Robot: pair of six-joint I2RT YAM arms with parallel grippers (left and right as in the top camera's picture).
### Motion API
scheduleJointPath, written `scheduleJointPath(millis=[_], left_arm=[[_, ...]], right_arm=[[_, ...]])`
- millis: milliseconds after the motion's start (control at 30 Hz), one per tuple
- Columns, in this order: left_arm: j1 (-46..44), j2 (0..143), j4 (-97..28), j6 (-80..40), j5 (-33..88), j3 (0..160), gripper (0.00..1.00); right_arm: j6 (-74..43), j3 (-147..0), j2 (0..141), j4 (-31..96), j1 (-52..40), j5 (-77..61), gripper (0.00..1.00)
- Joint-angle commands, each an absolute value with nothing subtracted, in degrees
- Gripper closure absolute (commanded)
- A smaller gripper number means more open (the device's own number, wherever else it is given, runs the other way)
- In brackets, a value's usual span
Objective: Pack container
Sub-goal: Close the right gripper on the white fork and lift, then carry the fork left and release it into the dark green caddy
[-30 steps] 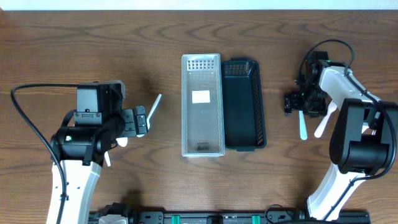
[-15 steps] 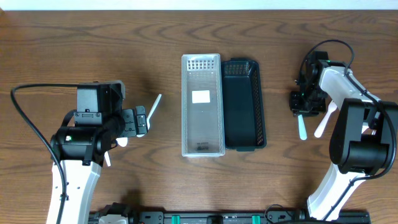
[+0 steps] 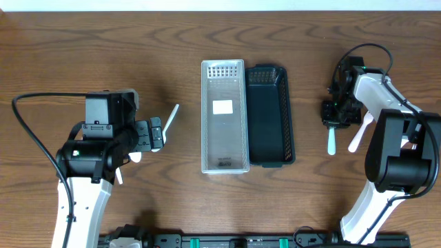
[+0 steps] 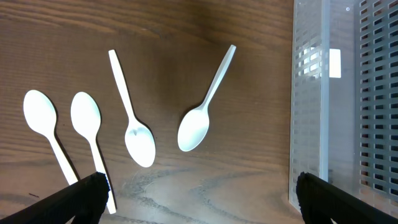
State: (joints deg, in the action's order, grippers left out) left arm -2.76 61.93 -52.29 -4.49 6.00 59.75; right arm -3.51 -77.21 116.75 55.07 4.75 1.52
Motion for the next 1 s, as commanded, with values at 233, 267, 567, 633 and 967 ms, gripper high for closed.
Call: scheduleJointPath(millis=[233, 267, 567, 633, 967], left_arm=[[-2.5, 61.9, -52.5, -4.1, 5.3, 60.9, 0.02], [-2.5, 61.9, -52.5, -4.2, 5.3, 60.9, 0.02], [-2.5, 62.0, -52.6, -4.2, 5.3, 60.9, 0.02], [-2.5, 62.0, -52.6, -4.2, 5.3, 60.9, 0.02], [-2.5, 62.0, -52.7, -4.2, 5.3, 60.9, 0.02]], right_arm=[[-7.4, -84.8, 110.3, 62.0, 1.6, 2.5, 0.99], [-7.7, -85.9, 108.4, 62.7, 0.7, 2.3, 0.99], [-15.9, -89.6, 94.4, 61.9, -13.4, -0.7, 0.99], [-17.4, -89.4, 94.6, 61.2, -17.2, -0.6, 0.99], [-18.8, -88.2, 107.1, 57.0, -25.5, -0.2, 0.99]])
